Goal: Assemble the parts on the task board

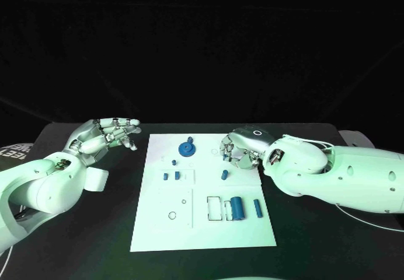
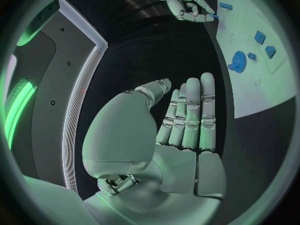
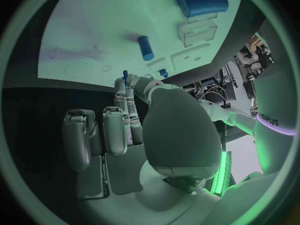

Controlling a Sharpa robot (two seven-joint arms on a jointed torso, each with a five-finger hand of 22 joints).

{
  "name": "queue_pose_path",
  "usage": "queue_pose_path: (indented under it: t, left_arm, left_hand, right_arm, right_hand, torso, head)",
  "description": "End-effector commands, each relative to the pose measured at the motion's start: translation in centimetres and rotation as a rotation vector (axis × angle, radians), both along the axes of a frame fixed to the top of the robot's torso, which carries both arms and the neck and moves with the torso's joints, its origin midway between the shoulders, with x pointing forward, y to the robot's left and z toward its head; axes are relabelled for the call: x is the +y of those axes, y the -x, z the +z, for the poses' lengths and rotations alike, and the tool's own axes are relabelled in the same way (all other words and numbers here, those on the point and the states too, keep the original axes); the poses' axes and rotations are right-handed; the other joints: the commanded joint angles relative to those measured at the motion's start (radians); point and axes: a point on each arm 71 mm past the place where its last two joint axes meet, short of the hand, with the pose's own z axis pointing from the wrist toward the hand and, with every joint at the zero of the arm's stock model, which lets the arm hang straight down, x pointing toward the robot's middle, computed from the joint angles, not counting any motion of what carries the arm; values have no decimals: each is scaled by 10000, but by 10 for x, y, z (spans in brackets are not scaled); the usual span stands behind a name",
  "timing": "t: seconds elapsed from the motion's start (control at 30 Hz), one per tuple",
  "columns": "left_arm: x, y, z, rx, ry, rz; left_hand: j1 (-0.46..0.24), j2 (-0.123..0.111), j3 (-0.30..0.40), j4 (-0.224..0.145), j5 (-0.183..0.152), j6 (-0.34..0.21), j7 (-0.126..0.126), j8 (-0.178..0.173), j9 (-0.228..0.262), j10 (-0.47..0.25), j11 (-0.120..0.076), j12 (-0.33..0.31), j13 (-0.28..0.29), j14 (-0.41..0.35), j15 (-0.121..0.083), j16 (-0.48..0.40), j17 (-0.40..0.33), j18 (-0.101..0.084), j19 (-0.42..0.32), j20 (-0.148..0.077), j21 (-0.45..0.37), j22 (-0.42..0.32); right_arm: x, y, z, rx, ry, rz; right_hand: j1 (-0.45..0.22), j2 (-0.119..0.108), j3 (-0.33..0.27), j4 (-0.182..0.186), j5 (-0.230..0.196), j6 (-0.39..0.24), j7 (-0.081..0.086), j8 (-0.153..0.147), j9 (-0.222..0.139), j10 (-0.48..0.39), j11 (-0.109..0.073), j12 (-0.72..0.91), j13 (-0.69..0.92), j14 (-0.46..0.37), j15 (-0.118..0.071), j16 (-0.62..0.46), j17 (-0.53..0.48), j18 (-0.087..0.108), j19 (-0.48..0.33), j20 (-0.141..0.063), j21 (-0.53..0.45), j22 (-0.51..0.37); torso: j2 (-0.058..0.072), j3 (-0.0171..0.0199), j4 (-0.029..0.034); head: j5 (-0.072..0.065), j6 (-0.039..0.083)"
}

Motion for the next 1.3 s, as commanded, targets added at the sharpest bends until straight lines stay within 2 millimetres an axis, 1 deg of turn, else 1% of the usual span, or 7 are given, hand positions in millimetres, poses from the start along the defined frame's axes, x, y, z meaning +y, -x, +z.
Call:
queue_pose_path:
  t: [0.03,0.27,0.37,0.53,0.7,1.03,1.3]
  left_arm:
    - [-2,0,0,-6,84,-111]
    - [-3,-1,-2,15,83,-110]
    - [-4,-2,-3,18,91,-131]
    - [-6,-3,-3,18,95,-139]
    - [-7,-4,-4,16,98,-147]
    - [-10,-4,-4,21,116,-206]
    - [-9,-4,-4,37,109,-210]
  left_hand:
    - [93,-4,-4,-42,38,-48,37,-52,-15,-80,13,-63,-16,-4,98,-48,-14,134,70,-6,-36,-17]
    - [101,5,-1,-48,40,-60,45,-58,-19,-98,21,-68,-20,-8,103,-53,-17,134,71,-4,-37,-17]
    - [101,5,-1,-48,40,-60,45,-58,-19,-98,21,-68,-20,-8,103,-53,-17,134,71,-4,-37,-17]
    - [106,19,0,-50,40,-67,52,-62,-21,-108,27,-68,-21,-12,108,-59,-20,132,70,0,-39,-18]
    - [106,20,0,-50,40,-67,52,-62,-21,-109,27,-68,-21,-12,109,-59,-21,132,70,0,-39,-18]
    - [106,26,0,-50,39,-67,55,-62,-22,-111,30,-66,-21,-14,112,-62,-22,132,70,2,-40,-19]
    - [100,33,-8,-47,36,-70,59,-63,-23,-117,35,-62,-22,-18,118,-68,-26,130,67,7,-43,-20]
  right_arm:
    - [18,9,4,-165,-591,632]
    - [58,24,0,116,-1192,1671]
    - [69,28,-6,293,-1307,1947]
    - [85,31,-20,633,-1394,2285]
    - [96,35,-36,961,-1409,2501]
    - [104,36,-52,1145,-1240,2624]
    - [106,38,-55,1245,-1127,2696]
  right_hand:
    - [-53,0,21,-30,49,36,-10,28,25,36,7,-68,-8,475,-65,47,-8,-134,763,-68,60,2417]
    - [-50,0,27,-39,71,35,-7,28,30,40,7,-77,-9,474,-66,46,-13,-134,763,-70,60,2416]
    - [-51,0,29,-41,78,34,-6,27,31,41,8,-79,-9,473,-66,44,-18,-132,761,-70,53,2414]
    - [-52,0,29,-42,80,34,-5,27,32,41,8,-80,-9,474,-66,45,-16,-132,761,-70,53,2414]
    - [-51,1,31,-46,87,33,-3,27,34,43,9,-83,-9,474,-66,45,-16,-130,757,-71,40,2411]
    - [-75,-6,24,-48,101,20,8,22,41,48,19,-100,-10,472,-62,39,-33,-130,757,-71,41,2411]
    - [-88,-11,19,-45,98,16,11,20,43,50,22,-106,-11,474,-60,45,-24,-129,756,-71,38,2410]
  torso:
    - [3,19,25]
    - [4,-17,18]
    - [3,-29,44]
    - [7,-24,1]
    - [20,-25,12]
    - [11,-18,8]
    - [14,-13,-1]
  head:
    - [184,5]
    - [550,-33]
    - [625,-61]
    - [808,-119]
    - [941,-188]
    - [1114,-329]
    - [1156,-415]
